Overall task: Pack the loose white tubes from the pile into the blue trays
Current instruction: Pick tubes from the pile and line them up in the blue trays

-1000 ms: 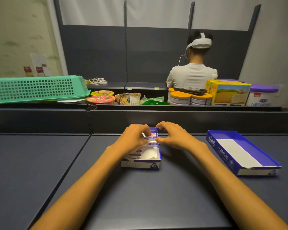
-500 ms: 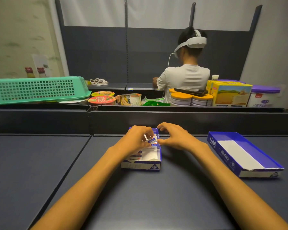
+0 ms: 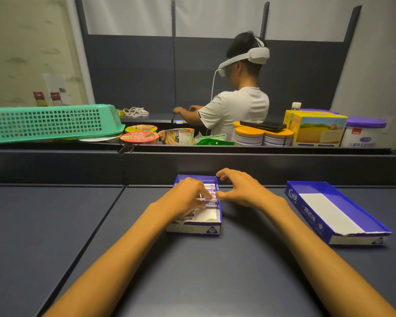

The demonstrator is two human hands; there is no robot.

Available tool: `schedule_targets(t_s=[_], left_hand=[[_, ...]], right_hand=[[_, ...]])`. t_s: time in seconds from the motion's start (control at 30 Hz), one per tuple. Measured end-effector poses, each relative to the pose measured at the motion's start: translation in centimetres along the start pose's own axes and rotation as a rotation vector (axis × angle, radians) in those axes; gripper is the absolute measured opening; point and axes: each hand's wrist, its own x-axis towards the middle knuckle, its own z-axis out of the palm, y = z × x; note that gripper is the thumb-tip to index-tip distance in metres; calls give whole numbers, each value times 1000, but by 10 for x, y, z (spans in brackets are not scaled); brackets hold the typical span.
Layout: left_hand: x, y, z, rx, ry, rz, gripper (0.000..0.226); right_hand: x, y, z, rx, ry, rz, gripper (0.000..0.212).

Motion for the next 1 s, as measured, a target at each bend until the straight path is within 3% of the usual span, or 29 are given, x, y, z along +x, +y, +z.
schedule_targets(t_s=[0.47,0.7,1.0], left_hand=[[0,0,1,143,-36,49,38],[1,1,-2,146,38,18,25],[1,-2,-1,115,15,19,18]], right_hand=[[-3,-4,3,47,9,1,61],[-2,-8,3,43,-5,-3,59],[-4,-6,3,70,-8,-4,59]])
